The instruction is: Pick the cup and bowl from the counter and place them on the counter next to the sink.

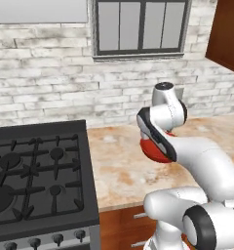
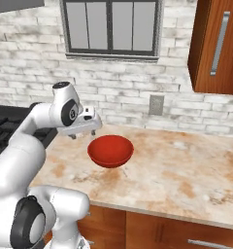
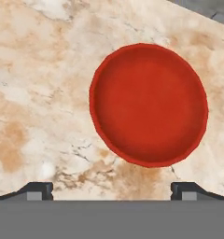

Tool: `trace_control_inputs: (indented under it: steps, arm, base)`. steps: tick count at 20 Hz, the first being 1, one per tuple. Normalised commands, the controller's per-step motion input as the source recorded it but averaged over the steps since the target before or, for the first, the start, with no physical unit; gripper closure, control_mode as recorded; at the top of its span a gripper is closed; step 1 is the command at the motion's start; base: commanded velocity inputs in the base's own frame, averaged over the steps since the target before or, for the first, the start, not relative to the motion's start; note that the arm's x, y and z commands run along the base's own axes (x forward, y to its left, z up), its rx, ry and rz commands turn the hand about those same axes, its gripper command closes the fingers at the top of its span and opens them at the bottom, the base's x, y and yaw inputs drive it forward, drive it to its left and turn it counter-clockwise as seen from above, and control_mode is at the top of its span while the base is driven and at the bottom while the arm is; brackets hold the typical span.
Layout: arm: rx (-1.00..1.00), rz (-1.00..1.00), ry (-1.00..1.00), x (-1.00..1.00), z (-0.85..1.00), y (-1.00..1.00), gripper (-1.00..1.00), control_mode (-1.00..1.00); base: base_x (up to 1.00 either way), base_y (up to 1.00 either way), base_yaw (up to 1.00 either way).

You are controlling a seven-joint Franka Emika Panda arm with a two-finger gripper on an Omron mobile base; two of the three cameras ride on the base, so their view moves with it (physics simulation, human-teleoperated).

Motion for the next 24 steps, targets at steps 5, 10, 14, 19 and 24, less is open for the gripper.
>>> trace_control_inputs:
  steps: [5, 10, 14, 19, 24]
  arm:
    - [0.02, 0.16, 0.08, 0.49, 0.00, 0.00, -1.00, -1.00]
    - [0.00, 0.16, 0.16, 0.44, 0.00, 0.00, -1.00, -1.00]
    - [0.00, 0.14, 0.13, 0.40, -0.07, 0.00, -1.00, -1.00]
    - [0.00, 0.08, 0.10, 0.27, -0.20, 0.00, -1.00, -1.00]
    - [0.02, 0.02, 0.13, -0.45, -0.20, 0.00, -1.00, -1.00]
  base:
    - [0.00, 0.00, 0.00]
    - [0.00, 0.00, 0.00]
    - [0.00, 0.00, 0.00]
    - [0.00, 0.00, 0.00]
    - [0.00, 0.00, 0.00]
